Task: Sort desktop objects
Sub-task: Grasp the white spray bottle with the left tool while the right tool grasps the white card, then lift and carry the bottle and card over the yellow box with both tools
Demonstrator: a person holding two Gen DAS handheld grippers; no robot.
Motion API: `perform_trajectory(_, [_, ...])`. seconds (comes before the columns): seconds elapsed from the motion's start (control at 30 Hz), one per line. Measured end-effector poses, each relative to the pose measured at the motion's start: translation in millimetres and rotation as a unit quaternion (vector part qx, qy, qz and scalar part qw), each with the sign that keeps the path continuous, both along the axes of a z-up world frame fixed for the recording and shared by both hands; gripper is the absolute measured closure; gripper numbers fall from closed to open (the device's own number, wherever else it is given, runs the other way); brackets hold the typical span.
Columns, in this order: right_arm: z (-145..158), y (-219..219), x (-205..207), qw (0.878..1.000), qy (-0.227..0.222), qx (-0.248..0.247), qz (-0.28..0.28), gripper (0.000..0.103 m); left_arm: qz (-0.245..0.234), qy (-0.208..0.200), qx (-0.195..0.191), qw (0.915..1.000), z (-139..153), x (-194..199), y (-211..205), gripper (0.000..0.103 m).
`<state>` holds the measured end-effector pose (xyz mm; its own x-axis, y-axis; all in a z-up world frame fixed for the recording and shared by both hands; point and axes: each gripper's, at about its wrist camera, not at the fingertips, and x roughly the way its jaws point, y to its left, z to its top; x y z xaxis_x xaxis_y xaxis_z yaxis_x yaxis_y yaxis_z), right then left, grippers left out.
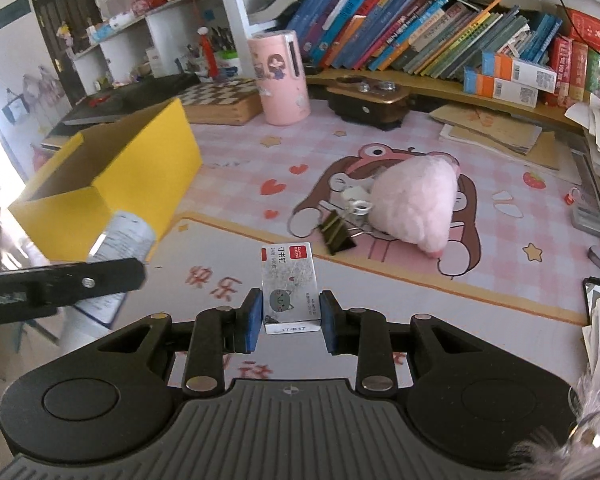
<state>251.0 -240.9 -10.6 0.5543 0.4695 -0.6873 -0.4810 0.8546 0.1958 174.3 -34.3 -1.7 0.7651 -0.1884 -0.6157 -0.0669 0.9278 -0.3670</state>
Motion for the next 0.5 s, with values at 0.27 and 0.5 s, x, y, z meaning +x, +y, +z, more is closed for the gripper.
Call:
perform_trajectory(0.27, [4,18,-27,1.0,-0.004,-0.012,0.014,0.075,-0.001,0.001,-0.017,0.9998,-1,-15,15,0.072])
perform_trajectory(0.5, [7,34,-47,1.0,-0.005,-0.02,0.011,0.075,-0.009,0.0,-0.026,0.9996,-2,-32,31,0.072])
